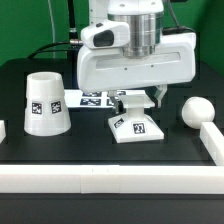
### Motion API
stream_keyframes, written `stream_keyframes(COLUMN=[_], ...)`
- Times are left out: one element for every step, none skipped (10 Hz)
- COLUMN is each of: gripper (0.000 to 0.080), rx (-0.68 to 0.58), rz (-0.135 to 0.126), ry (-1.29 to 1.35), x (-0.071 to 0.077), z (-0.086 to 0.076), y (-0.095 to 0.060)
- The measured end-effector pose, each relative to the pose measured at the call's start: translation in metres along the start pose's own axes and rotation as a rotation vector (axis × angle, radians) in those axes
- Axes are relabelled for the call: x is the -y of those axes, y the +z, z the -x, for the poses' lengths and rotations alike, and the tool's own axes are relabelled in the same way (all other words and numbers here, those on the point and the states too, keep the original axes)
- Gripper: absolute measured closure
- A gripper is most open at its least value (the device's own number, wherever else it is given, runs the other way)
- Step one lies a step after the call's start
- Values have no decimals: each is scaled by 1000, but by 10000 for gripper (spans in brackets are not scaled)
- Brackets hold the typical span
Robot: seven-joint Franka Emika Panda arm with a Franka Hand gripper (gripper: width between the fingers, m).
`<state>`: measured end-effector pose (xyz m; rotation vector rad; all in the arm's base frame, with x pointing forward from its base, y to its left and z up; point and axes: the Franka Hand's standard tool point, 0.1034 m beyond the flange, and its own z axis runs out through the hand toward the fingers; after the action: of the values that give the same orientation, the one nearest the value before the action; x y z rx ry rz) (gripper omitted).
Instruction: Assemble lamp
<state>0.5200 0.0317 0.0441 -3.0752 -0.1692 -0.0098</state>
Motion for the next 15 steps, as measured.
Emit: stream_keyframes(gripper=[265, 265, 265, 265, 265, 265, 265, 265, 265, 265, 265, 265, 265, 265, 265], rx=[-17, -43, -64, -78, -89, -89, -89, -89, -89, -89, -89, -89, -89, -89, -89], rz=[-2, -5, -8, -12, -14, -14, -14, -14, -14, -14, -14, -14, -14, -14, -14], ry=[21, 44, 68, 99, 109, 109, 109, 109, 109, 109, 109, 109, 109, 109, 109], x=[4, 9, 13, 21, 25, 25, 25, 25, 25, 25, 25, 25, 25, 25, 25], z=[-18, -41, -59, -72, -81, -81, -81, -81, -81, -81, -81, -81, -81, -81, -81], y=[0, 0, 1, 2, 2, 2, 2, 2, 2, 2, 2, 2, 2, 2, 2])
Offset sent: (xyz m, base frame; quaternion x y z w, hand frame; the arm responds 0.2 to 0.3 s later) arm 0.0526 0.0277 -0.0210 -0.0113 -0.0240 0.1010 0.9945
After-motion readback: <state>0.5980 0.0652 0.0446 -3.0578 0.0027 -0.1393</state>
